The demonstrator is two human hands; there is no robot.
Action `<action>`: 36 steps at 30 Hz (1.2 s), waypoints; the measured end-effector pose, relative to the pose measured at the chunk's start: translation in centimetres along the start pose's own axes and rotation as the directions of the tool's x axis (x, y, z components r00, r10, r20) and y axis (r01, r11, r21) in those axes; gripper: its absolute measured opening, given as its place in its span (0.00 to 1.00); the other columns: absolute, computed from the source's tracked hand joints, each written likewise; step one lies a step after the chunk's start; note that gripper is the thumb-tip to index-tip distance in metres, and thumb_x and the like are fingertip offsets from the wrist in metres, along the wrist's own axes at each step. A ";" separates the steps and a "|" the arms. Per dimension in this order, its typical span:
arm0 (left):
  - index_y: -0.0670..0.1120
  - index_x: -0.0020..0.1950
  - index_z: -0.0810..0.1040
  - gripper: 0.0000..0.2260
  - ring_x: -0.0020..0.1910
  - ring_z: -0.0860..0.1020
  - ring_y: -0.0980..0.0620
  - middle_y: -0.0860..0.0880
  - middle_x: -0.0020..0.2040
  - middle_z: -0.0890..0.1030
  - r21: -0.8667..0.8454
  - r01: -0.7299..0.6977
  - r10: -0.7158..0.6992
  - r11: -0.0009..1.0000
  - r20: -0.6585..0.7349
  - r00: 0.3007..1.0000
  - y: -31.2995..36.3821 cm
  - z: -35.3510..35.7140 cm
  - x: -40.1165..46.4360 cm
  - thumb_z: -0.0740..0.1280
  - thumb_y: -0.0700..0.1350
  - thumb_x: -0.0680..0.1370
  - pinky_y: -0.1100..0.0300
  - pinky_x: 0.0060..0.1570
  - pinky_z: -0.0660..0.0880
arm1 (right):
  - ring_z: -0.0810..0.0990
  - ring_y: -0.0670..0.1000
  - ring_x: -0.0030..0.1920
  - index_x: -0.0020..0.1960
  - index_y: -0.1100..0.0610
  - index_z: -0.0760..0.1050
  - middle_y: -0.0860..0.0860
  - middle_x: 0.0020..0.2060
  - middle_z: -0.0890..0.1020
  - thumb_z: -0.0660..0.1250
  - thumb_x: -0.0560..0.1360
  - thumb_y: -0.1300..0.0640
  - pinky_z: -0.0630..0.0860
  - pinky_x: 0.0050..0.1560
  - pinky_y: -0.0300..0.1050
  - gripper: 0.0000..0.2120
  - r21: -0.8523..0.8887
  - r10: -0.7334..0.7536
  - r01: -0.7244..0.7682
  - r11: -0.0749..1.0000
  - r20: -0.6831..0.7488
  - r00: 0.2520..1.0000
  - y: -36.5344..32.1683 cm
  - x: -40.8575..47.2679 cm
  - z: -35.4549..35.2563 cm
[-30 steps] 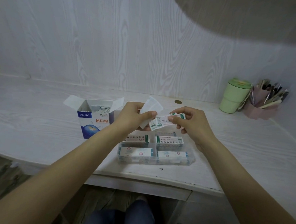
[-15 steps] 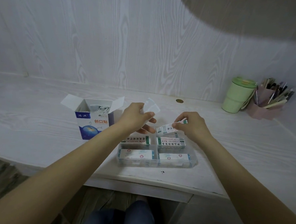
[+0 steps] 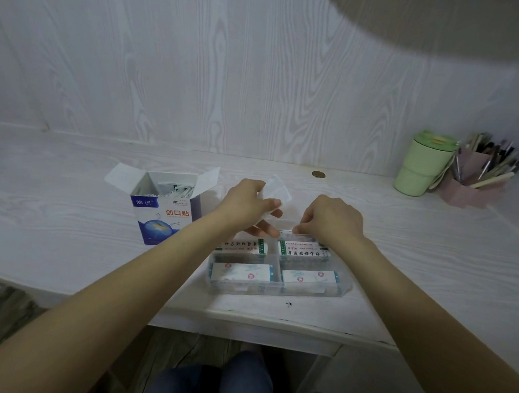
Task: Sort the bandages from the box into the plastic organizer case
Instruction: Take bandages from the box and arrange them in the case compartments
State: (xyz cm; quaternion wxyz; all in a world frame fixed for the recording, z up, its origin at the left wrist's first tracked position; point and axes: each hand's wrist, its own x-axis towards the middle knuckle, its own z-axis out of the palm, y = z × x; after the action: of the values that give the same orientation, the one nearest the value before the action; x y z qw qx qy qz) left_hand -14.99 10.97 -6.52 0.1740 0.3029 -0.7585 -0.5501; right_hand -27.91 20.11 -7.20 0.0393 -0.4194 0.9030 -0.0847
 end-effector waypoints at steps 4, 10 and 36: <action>0.46 0.56 0.72 0.06 0.29 0.81 0.51 0.50 0.41 0.83 0.013 -0.023 0.023 1.000 -0.011 1.000 -0.2 -0.1 0.1 0.63 0.44 0.80 0.65 0.25 0.73 | 0.78 0.51 0.42 0.49 0.49 0.82 0.48 0.39 0.81 0.71 0.72 0.48 0.69 0.39 0.42 0.08 -0.104 -0.055 0.055 0.993 0.006 0.998 -0.4 0.2 -0.2; 0.43 0.50 0.77 0.10 0.30 0.73 0.55 0.51 0.37 0.77 0.097 -0.065 0.069 0.993 -0.046 0.997 -0.3 -0.5 0.1 0.57 0.45 0.82 0.67 0.27 0.73 | 0.80 0.47 0.44 0.45 0.46 0.83 0.44 0.43 0.85 0.70 0.72 0.57 0.70 0.37 0.39 0.07 -0.057 -0.207 0.208 0.976 0.033 0.978 0.0 0.7 0.0; 0.43 0.56 0.80 0.08 0.42 0.77 0.55 0.48 0.44 0.81 0.534 -0.255 0.245 0.806 0.092 0.965 0.6 1.6 1.6 0.65 0.40 0.78 0.60 0.49 0.73 | 0.80 0.45 0.33 0.39 0.55 0.81 0.52 0.33 0.83 0.74 0.70 0.65 0.74 0.32 0.36 0.06 0.766 -0.038 0.045 0.641 -0.027 0.999 3.5 -0.4 -2.1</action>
State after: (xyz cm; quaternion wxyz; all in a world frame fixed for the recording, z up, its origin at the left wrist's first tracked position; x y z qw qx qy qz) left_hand -17.34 11.25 -6.61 0.1452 0.2321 -0.9175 -0.2885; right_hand -30.57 22.91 -5.80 0.2073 -0.3834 0.7727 -0.4614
